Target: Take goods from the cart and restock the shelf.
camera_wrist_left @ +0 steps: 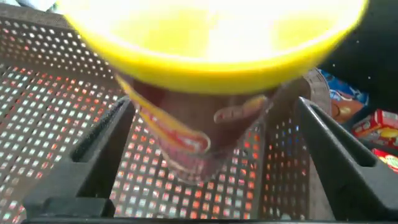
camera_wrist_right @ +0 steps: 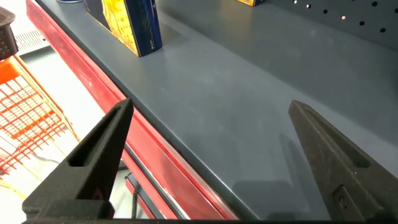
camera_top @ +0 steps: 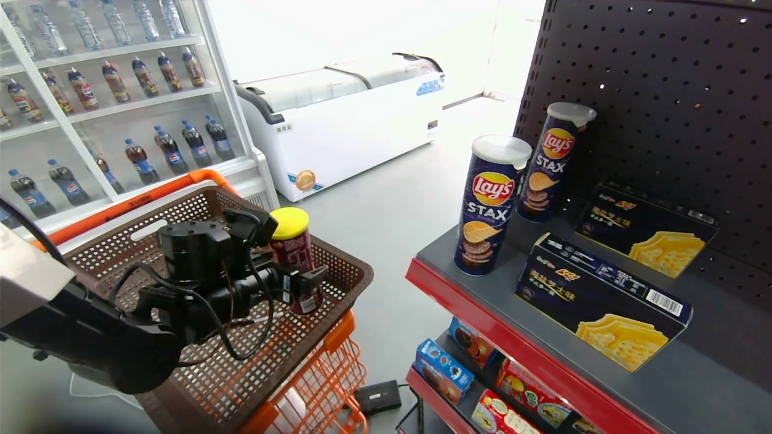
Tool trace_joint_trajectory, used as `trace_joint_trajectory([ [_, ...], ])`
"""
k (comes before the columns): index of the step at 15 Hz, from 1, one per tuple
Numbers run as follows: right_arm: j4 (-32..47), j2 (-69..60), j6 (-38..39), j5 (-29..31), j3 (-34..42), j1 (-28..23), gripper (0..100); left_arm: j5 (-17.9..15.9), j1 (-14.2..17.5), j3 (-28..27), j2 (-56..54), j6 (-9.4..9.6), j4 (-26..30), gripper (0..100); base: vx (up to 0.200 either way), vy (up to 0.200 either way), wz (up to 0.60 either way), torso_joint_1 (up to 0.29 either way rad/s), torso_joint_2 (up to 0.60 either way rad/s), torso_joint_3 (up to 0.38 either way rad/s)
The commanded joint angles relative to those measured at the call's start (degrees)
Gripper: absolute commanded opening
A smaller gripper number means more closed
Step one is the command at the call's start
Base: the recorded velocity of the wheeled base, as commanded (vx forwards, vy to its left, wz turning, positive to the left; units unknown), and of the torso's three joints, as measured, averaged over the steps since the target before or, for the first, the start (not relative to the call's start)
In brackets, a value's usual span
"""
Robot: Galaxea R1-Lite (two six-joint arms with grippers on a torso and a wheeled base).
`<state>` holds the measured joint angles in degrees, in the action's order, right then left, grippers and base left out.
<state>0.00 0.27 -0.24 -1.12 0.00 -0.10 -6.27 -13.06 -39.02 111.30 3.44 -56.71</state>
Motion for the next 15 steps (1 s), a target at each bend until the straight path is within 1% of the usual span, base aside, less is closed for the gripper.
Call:
trace_joint_trajectory([
  [1, 0.0, 0.08, -0.02, -0.02, 0.0, 0.01, 100, 0.03, -0.57, -1.76, 3.57, -0.01, -1.39, 100, 0.0, 0.0, 0.0, 0.0, 0.0, 0.0],
  [3, 0.0, 0.08, -0.02, -0.02, 0.0, 0.01, 100, -0.06, -0.65, -3.34, 4.72, -0.01, -2.0, 100, 0.0, 0.0, 0.0, 0.0, 0.0, 0.0],
  [7, 0.0, 0.08, -0.02, -0.02, 0.0, 0.01, 100, 0.03, -0.65, -3.69, 6.3, -0.01, -2.53, 100, 0.0, 0.0, 0.0, 0.0, 0.0, 0.0],
  [9, 0.0, 0.08, -0.02, -0.02, 0.0, 0.01, 100, 0.2, -0.65, -3.87, 7.18, -0.01, -4.02, 100, 0.0, 0.0, 0.0, 0.0, 0.0, 0.0],
  [11, 0.0, 0.08, -0.02, -0.02, 0.0, 0.1, 100, 1.26, -0.74, -4.31, 9.11, -0.01, -6.75, 100, 0.0, 0.0, 0.0, 0.0, 0.0, 0.0],
  [12, 0.0, 0.08, -0.02, -0.02, 0.0, 0.01, 100, 1.34, -0.83, -4.84, 9.29, 0.08, -6.83, 0, 0.0, 0.0, 0.0, 0.0, 0.0, 0.0],
  [13, 0.0, 0.08, -0.02, -0.02, 0.0, 0.01, 100, 1.61, -0.83, -5.1, 9.29, 0.08, -6.83, 0, 0.0, 0.0, 0.0, 0.0, 0.0, 0.0],
  [14, 0.0, 0.08, -0.02, -0.02, 0.0, 0.01, 100, 3.1, -1.18, -5.63, 9.2, 0.17, -6.83, 0, 0.0, 0.0, 0.0, 0.0, 0.0, 0.0],
  [15, 0.0, 0.08, -0.02, -0.02, 0.0, 0.01, 100, 4.95, -1.97, -5.63, 9.11, 0.69, -6.83, 0, 0.0, 0.0, 0.0, 0.0, 0.0, 0.0],
])
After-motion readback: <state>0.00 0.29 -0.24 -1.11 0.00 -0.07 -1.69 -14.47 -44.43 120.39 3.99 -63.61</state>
